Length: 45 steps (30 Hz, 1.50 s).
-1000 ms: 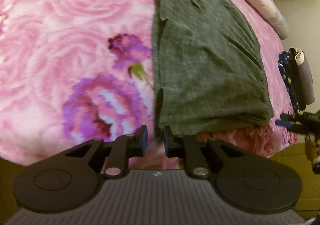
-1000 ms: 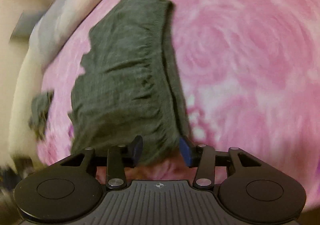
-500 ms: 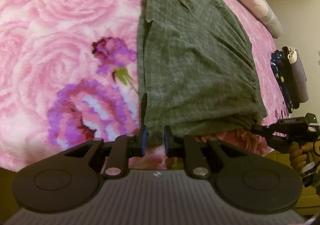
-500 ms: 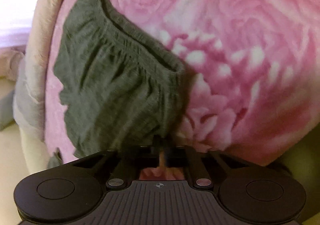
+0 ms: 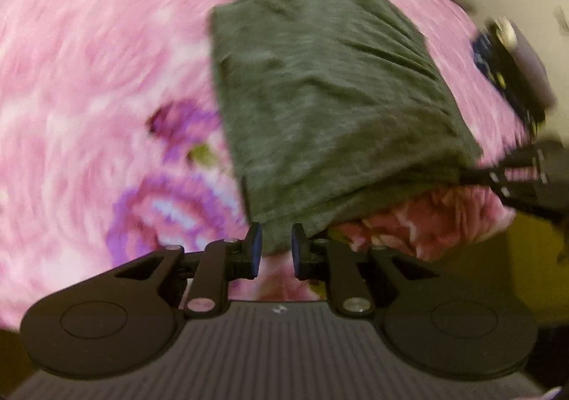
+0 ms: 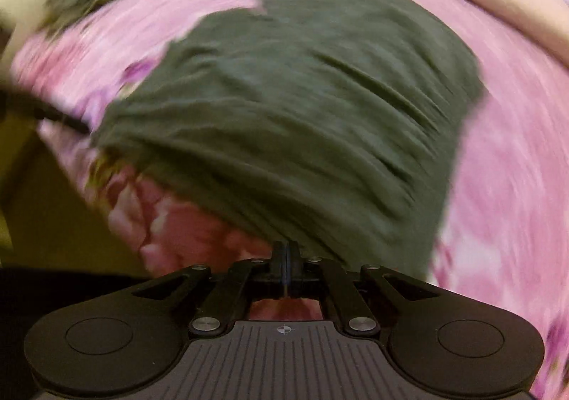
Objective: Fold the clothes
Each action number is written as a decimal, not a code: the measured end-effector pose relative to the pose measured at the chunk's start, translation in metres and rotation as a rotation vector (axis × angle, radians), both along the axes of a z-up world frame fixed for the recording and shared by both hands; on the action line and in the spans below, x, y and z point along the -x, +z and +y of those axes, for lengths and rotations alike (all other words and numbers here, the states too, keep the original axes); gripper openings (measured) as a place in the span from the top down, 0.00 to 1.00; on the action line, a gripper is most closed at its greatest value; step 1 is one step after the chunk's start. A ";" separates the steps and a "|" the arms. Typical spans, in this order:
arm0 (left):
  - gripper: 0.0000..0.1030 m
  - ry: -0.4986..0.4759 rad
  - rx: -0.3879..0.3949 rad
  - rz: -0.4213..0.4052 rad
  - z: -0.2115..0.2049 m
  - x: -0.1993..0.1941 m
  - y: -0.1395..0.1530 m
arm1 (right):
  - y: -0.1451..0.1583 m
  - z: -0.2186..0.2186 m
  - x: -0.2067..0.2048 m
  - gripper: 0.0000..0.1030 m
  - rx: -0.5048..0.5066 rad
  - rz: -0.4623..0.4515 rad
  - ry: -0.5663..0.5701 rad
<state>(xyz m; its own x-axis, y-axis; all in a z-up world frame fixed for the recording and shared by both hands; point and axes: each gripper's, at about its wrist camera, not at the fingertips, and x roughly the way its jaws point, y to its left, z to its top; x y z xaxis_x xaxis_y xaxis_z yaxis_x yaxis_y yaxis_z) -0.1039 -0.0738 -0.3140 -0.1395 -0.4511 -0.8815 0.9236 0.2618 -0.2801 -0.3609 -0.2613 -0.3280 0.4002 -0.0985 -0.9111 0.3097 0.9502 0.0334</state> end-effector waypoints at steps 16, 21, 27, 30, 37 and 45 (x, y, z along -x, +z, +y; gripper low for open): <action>0.83 -0.078 0.014 -0.066 -0.006 0.019 -0.005 | -0.018 0.018 -0.018 0.68 0.120 0.054 0.314; 0.83 -0.071 0.014 -0.066 -0.006 0.018 -0.004 | -0.006 0.010 -0.013 0.70 0.071 -0.017 0.221; 0.83 -0.074 0.015 -0.063 -0.009 0.019 -0.006 | -0.015 0.012 -0.020 0.77 0.067 0.011 0.275; 0.83 -0.079 0.009 -0.064 -0.011 0.019 -0.008 | -0.025 0.017 -0.021 0.77 0.110 0.037 0.339; 0.83 -0.087 0.000 -0.066 -0.011 0.014 -0.010 | -0.025 0.020 -0.013 0.99 0.129 0.032 0.459; 0.79 -0.085 -0.034 0.014 -0.009 0.007 -0.014 | -0.027 0.023 0.002 0.98 0.066 0.086 0.511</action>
<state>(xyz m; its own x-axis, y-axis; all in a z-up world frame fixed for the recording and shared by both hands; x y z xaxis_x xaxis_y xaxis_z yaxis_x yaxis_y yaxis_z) -0.1108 -0.0827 -0.3276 -0.1885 -0.4070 -0.8937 0.9388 0.1924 -0.2857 -0.3627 -0.2387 -0.3552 0.3362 0.0318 -0.9413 -0.1957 0.9800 -0.0368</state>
